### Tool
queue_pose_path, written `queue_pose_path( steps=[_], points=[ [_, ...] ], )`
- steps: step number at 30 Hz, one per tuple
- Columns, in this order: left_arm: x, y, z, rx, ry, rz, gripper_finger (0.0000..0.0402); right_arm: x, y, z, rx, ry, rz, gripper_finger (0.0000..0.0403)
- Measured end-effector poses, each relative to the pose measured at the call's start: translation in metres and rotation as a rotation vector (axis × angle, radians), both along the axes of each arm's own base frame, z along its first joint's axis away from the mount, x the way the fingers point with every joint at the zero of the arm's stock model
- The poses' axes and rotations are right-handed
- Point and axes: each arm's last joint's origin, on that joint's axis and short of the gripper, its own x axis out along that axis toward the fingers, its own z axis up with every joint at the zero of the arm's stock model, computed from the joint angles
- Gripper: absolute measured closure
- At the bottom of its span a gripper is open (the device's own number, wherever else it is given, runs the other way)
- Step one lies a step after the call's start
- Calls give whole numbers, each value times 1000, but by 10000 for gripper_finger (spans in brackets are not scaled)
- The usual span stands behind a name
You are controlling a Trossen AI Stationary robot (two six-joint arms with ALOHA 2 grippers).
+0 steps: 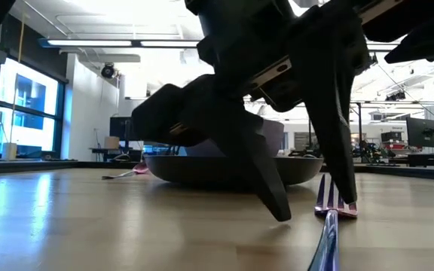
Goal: Set table place
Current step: Move the fork to the left side of the black plate
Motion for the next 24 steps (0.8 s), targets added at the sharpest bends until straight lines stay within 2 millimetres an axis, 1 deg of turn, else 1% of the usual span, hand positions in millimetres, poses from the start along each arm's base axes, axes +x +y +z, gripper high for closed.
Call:
queue_pose_path(
  steps=[4,7,24],
  points=[
    [0,-1,-4,-22,13,-5,240,0,0,0,0,0,0,199],
    [0,-2,-4,-29,14,-6,234,0,0,0,0,0,-1,199],
    [-3,-4,-4,-32,51,21,236,0,-1,0,-12,-8,-10,199]
  ],
)
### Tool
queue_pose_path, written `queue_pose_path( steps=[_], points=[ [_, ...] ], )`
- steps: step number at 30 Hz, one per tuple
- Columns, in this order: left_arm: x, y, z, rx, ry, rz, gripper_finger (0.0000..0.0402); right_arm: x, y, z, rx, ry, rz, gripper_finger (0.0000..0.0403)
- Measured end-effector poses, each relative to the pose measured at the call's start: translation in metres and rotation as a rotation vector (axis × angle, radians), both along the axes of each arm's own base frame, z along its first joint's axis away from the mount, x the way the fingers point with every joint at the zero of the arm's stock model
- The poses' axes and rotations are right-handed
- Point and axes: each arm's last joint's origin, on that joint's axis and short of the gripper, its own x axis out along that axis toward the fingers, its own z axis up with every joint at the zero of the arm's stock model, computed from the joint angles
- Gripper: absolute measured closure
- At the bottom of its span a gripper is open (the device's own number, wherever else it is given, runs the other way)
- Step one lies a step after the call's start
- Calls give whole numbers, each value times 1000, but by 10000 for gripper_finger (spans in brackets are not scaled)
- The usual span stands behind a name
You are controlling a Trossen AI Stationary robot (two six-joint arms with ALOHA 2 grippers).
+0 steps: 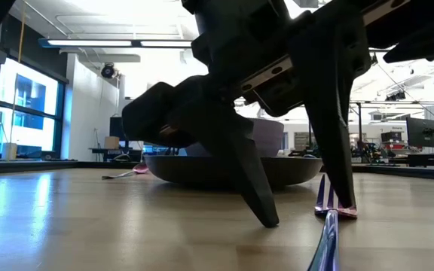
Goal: Set table place
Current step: Move the fork to the left side of the black plate
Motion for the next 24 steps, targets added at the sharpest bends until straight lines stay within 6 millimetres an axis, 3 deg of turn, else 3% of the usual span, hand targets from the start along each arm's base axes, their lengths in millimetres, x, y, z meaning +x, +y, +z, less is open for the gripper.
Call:
queue_pose_path(
  steps=[15,24],
  points=[
    [2,-5,13,-9,3,14,236,-1,-1,-1,-21,3,-9,199],
    [9,-8,10,-39,-2,6,236,-1,-2,-1,-25,7,-9,199]
  ],
)
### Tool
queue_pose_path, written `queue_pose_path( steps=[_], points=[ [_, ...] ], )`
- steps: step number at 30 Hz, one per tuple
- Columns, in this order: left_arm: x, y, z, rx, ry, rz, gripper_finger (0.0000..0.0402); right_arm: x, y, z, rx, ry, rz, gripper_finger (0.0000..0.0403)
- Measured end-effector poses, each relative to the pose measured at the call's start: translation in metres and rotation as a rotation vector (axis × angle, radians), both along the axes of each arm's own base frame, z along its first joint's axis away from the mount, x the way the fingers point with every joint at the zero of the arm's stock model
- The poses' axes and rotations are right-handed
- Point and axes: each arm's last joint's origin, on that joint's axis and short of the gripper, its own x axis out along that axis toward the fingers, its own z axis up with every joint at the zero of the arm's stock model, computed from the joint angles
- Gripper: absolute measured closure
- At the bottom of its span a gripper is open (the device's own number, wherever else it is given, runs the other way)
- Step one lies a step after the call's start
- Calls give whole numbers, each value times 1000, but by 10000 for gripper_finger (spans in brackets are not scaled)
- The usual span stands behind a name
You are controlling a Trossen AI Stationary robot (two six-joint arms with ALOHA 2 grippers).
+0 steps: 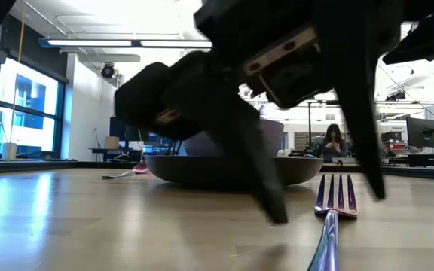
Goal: Set table place
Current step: Move the fork to the left side of the black plate
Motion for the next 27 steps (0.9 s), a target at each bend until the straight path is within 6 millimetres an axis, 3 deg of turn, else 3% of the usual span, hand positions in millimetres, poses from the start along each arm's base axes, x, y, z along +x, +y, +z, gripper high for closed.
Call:
queue_pose_path(
  steps=[10,22,27],
  points=[
    [16,-4,-4,-5,-1,-31,236,-1,-1,-1,-6,7,0,199],
    [21,-1,-5,10,8,-68,236,-5,2,-2,21,14,6,199],
    [31,-3,13,27,-119,-91,236,-6,2,-3,36,13,0,199]
  ],
)
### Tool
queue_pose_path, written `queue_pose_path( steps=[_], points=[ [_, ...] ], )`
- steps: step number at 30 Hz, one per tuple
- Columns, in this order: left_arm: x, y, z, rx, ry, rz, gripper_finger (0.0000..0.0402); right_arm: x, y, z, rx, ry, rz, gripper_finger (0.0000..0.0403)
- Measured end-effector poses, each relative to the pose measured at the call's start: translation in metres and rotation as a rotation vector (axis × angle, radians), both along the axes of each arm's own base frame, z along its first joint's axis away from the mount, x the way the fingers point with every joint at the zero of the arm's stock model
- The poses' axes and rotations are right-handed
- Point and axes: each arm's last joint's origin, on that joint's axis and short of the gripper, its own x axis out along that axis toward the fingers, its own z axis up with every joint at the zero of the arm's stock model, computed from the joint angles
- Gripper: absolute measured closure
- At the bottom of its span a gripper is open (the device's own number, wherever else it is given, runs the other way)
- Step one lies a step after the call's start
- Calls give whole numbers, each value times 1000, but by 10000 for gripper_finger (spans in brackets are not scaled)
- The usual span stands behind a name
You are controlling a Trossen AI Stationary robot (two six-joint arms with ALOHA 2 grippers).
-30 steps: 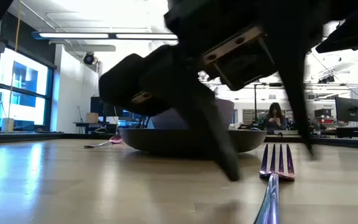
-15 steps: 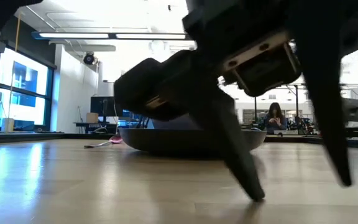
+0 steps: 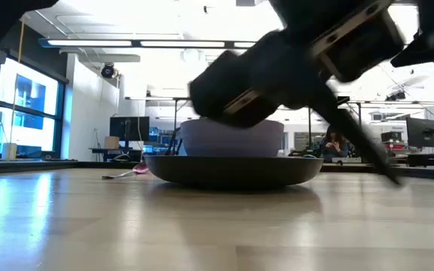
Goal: Set table place
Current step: Move the fork to the left side of the black plate
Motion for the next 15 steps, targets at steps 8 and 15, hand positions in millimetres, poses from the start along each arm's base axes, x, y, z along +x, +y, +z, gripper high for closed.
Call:
queue_pose_path(
  steps=[8,15],
  points=[
    [9,3,7,86,-131,-34,236,0,0,0,20,-4,-3,199],
    [10,9,7,115,-128,-21,236,0,2,1,46,-6,-1,199]
  ],
)
